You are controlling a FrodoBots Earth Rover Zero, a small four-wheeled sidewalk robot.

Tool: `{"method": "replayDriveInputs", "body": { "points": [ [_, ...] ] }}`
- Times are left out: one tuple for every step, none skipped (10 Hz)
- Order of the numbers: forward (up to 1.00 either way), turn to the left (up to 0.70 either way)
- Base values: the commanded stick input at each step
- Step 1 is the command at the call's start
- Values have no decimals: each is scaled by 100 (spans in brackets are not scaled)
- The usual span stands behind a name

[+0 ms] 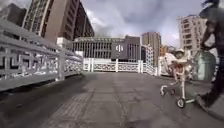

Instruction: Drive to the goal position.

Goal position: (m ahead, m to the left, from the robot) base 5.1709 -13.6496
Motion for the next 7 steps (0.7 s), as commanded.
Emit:
{"method": "replayDriveInputs", "body": {
  "points": [
    [70, 3],
    [70, 10],
    [70, 9],
    [70, 2],
    [70, 0],
    [70, 0],
    [70, 0]
  ]
}}
